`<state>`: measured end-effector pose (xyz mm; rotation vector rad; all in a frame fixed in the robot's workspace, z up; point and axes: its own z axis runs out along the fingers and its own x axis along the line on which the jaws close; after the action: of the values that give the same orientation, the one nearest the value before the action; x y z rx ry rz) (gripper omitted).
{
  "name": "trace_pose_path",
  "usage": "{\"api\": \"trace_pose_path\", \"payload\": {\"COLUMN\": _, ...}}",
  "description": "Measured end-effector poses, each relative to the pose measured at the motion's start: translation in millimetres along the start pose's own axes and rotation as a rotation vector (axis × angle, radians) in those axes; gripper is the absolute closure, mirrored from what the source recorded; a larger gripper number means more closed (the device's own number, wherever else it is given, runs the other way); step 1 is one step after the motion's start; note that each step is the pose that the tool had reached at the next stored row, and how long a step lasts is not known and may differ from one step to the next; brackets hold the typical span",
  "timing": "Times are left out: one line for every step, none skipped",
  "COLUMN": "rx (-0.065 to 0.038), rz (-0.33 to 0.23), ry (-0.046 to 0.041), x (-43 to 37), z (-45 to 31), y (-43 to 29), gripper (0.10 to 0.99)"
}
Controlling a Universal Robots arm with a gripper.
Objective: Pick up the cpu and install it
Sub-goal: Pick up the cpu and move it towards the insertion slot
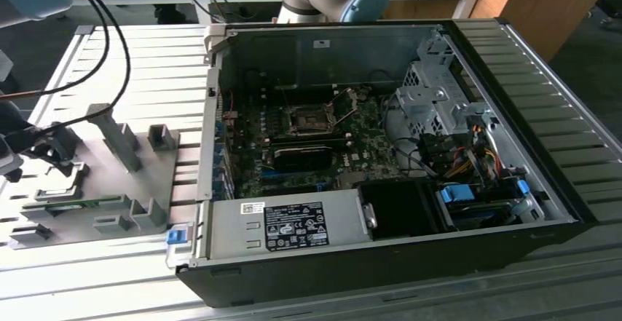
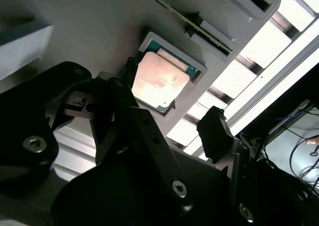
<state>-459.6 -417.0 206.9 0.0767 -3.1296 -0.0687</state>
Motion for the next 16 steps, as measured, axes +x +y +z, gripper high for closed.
{"api": "trace_pose_path", "payload": {"rx": 0.000, "rz": 0.000, "ry": -0.0001, "x": -0.7, "z": 0.6, "y": -0.1, "gripper": 0.325}}
{"api": "trace_pose_path", "payload": {"rx": 0.000, "rz": 0.001, "ry": -0.0002, "x": -1.2, "z": 1.1, "y": -0.1, "gripper": 0.325}}
{"api": "trace_pose_path", "payload": {"rx": 0.000, "rz": 0.001, "ry": -0.0003, "x": -1.5, "z": 1.7, "y": -0.1, "gripper": 0.325}}
{"api": "trace_pose_path", "payload": {"rx": 0.000, "rz": 0.002, "ry": -0.0005, "x": -1.6, "z": 2.5, "y": -0.1, "gripper": 0.325}}
{"api": "trace_pose_path", "payload": {"rx": 0.000, "rz": 0.004, "ry": -0.0004, "x": -1.6, "z": 3.2, "y": -0.1, "gripper": 0.325}}
{"api": "trace_pose_path", "payload": {"rx": 0.000, "rz": 0.010, "ry": -0.0006, "x": -1.8, "z": 4.0, "y": -0.2, "gripper": 0.325}}
{"api": "trace_pose_path", "payload": {"rx": 0.000, "rz": 0.019, "ry": -0.0011, "x": -1.9, "z": 4.9, "y": -0.3, "gripper": 0.325}}
{"api": "trace_pose_path", "payload": {"rx": 0.000, "rz": 0.027, "ry": -0.0014, "x": -2.1, "z": 5.9, "y": -0.3, "gripper": 0.325}}
{"api": "trace_pose_path", "payload": {"rx": 0.000, "rz": 0.034, "ry": -0.0017, "x": -2.2, "z": 7.1, "y": -0.4, "gripper": 0.325}}
{"api": "trace_pose_path", "payload": {"rx": 0.000, "rz": 0.036, "ry": -0.0018, "x": -2.2, "z": 8.7, "y": -0.4, "gripper": 0.325}}
{"api": "trace_pose_path", "payload": {"rx": 0.000, "rz": 0.037, "ry": -0.0017, "x": -2.3, "z": 10.4, "y": -0.5, "gripper": 0.325}}
{"api": "trace_pose_path", "payload": {"rx": 0.000, "rz": 0.037, "ry": -0.0018, "x": -2.6, "z": 11.7, "y": -0.6, "gripper": 0.325}}
{"api": "trace_pose_path", "payload": {"rx": 0.000, "rz": 0.036, "ry": -0.0018, "x": -3.3, "z": 13.0, "y": -0.7, "gripper": 0.325}}
{"api": "trace_pose_path", "payload": {"rx": 0.000, "rz": 0.037, "ry": -0.0018, "x": -4.3, "z": 14.2, "y": -0.8, "gripper": 0.325}}
{"api": "trace_pose_path", "payload": {"rx": 0.000, "rz": 0.037, "ry": -0.0019, "x": -5.0, "z": 15.5, "y": -0.8, "gripper": 0.325}}
{"api": "trace_pose_path", "payload": {"rx": 0.000, "rz": 0.037, "ry": -0.0018, "x": -5.4, "z": 16.6, "y": -0.9, "gripper": 0.325}}
